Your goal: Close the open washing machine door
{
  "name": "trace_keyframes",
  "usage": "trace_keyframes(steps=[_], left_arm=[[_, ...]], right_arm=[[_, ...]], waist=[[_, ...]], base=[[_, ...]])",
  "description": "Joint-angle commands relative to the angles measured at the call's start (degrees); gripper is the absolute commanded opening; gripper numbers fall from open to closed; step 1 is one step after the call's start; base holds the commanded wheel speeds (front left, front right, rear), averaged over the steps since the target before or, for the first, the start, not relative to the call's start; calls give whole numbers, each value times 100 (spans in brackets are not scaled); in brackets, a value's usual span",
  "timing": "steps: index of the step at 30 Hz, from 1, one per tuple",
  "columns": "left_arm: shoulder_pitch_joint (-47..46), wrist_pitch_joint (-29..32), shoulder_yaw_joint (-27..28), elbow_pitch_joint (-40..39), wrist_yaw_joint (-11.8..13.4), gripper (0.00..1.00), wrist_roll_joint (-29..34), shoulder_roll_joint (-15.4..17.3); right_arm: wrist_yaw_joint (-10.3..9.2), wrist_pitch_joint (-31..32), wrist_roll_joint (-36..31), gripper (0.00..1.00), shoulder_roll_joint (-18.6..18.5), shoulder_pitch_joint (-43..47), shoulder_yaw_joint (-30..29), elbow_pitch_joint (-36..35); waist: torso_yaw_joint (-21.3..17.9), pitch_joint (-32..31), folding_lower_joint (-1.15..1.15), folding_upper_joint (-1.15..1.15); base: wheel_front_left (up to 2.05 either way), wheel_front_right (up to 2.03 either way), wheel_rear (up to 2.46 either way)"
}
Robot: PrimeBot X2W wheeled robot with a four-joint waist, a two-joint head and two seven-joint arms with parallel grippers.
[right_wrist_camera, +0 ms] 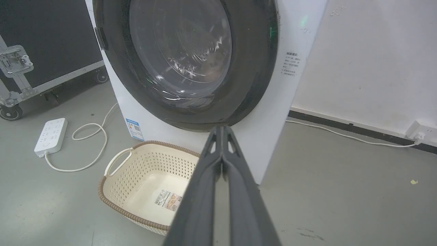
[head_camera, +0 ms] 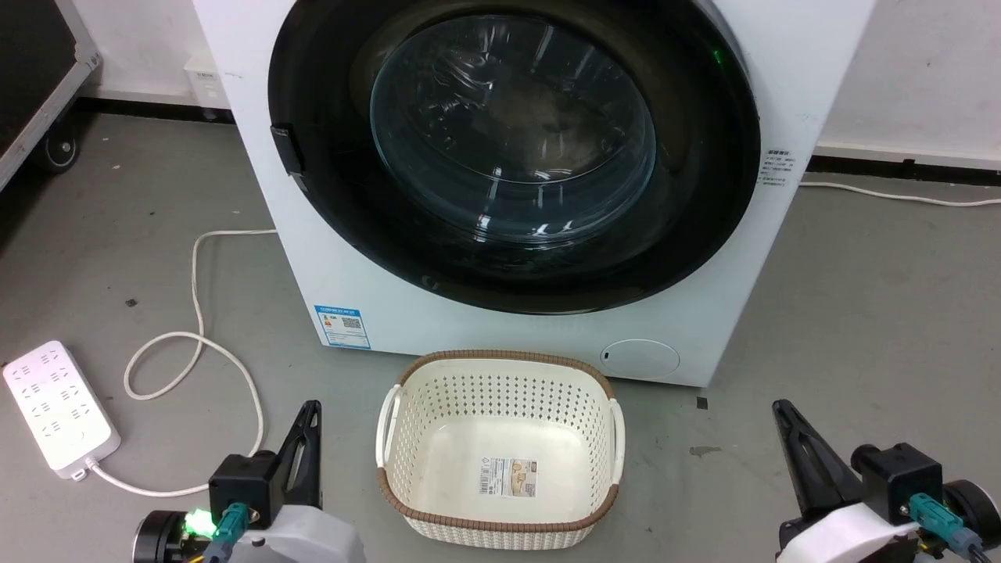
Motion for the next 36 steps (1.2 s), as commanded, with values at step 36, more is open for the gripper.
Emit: trace_keyframes(steps=[36], left_arm=[[-147, 296, 138, -125, 42, 0, 163, 0]], right_arm=[[-4, 299, -44, 0, 60, -197, 115, -82]], waist=[[4, -1, 0, 0]], base=[[0, 0, 0]])
